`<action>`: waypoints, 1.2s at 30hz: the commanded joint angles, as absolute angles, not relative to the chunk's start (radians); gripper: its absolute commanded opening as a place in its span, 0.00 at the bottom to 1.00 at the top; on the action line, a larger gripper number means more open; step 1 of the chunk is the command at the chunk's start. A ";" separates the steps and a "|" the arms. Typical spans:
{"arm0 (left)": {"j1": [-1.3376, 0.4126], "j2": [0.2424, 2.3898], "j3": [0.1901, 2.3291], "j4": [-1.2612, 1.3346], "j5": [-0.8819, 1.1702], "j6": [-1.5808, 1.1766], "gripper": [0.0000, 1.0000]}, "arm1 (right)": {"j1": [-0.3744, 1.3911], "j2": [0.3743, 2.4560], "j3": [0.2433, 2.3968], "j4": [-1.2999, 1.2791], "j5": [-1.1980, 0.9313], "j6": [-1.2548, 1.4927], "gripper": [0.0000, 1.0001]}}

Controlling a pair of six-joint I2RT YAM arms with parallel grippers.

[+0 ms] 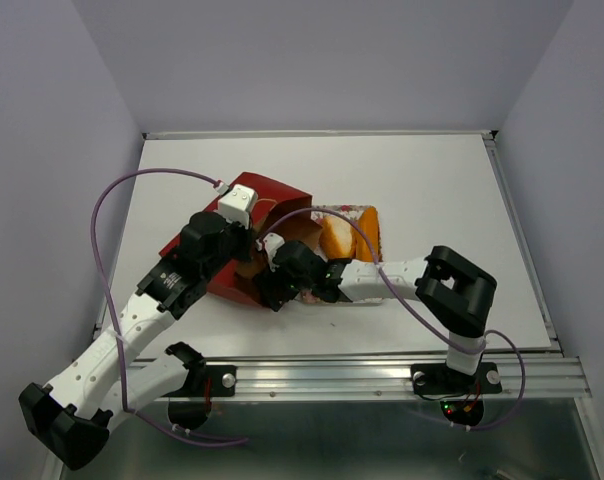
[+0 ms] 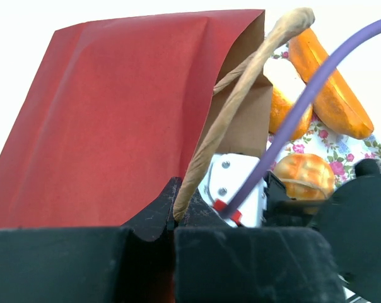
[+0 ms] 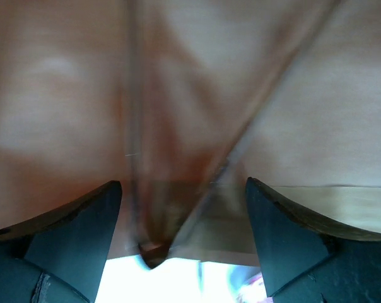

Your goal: Take the fake bread out of the paper bag

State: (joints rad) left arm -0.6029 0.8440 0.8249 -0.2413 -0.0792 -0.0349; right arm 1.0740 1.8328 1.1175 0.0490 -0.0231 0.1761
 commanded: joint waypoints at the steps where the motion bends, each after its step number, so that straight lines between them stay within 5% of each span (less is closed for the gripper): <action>1: -0.607 0.822 0.819 -0.184 -0.057 -0.044 0.00 | 1.078 1.864 1.144 0.115 0.198 0.179 0.86; 7: -0.607 0.819 0.821 -0.189 -0.058 -0.043 0.00 | 1.078 1.893 1.100 0.230 0.222 0.196 0.81; 17: -0.607 0.808 0.819 -0.195 -0.064 -0.048 0.00 | 1.078 1.842 1.020 0.417 0.152 0.175 0.33; 27: -0.607 0.784 0.821 -0.222 -0.103 -0.043 0.00 | 1.078 1.663 0.957 0.331 0.210 0.198 0.33; 36: -0.607 0.744 0.813 -0.238 -0.112 -0.041 0.00 | 1.078 1.591 0.925 0.328 0.155 0.227 0.18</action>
State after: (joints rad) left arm -0.6029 0.7818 0.8242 -0.2581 -0.0944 -0.0429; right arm 1.0748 1.6207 0.9356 0.2932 0.1532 0.2104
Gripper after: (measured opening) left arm 0.059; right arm 0.459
